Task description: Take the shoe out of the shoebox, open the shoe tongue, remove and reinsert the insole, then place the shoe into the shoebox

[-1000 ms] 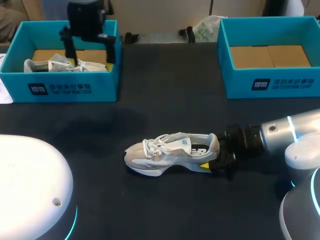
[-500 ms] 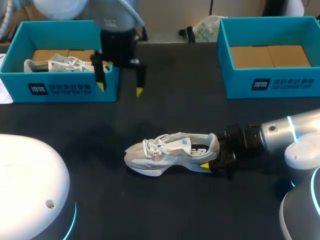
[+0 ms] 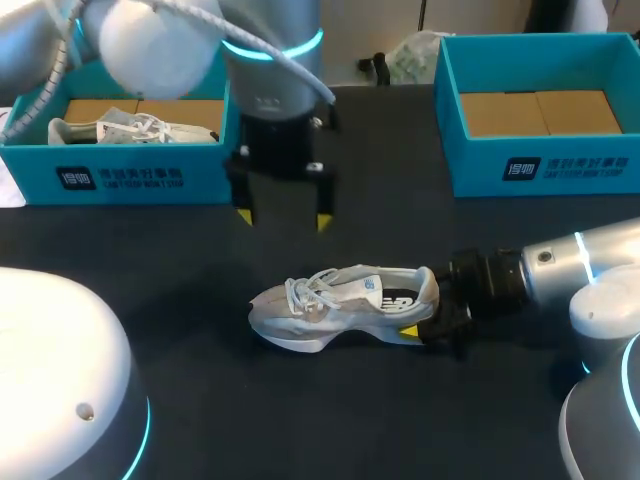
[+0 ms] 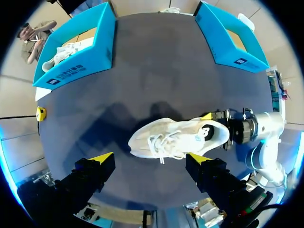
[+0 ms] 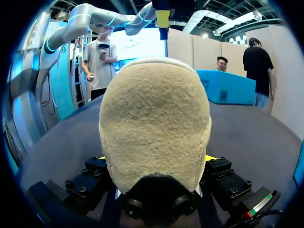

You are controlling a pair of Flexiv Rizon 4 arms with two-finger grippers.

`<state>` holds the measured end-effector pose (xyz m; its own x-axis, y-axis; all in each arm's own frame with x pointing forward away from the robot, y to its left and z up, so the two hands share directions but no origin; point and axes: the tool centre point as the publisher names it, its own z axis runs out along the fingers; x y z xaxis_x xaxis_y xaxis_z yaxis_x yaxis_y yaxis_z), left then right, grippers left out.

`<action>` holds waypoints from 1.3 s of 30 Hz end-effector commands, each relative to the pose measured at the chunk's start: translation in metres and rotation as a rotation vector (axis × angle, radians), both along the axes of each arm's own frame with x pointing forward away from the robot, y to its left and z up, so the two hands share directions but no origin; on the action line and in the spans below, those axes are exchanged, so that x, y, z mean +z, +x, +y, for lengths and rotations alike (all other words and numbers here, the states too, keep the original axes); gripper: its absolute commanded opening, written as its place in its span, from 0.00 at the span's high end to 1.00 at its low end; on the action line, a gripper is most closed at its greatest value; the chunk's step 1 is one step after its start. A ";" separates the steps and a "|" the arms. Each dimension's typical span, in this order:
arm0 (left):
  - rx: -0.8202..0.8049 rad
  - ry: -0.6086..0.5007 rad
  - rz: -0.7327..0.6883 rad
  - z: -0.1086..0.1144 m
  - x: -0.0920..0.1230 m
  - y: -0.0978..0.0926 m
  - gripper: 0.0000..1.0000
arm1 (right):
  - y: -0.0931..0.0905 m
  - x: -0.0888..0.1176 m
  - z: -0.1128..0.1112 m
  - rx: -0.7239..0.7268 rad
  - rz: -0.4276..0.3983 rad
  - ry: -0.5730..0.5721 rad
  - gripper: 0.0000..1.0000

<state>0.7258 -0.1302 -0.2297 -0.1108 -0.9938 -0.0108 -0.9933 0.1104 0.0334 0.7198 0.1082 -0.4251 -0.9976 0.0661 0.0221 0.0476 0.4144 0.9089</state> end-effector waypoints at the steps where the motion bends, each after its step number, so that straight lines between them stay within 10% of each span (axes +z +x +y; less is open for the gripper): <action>1: 0.015 0.034 -0.019 -0.025 -0.014 -0.011 0.00 | 0.002 -0.003 0.003 0.000 0.001 -0.004 1.00; 15: 0.054 0.054 -0.039 -0.068 -0.041 -0.033 0.00 | 0.002 -0.003 0.003 0.000 0.001 -0.004 1.00; 39: 0.051 0.049 -0.035 -0.069 -0.042 -0.035 0.00 | 0.002 -0.003 0.003 0.000 0.001 -0.004 1.00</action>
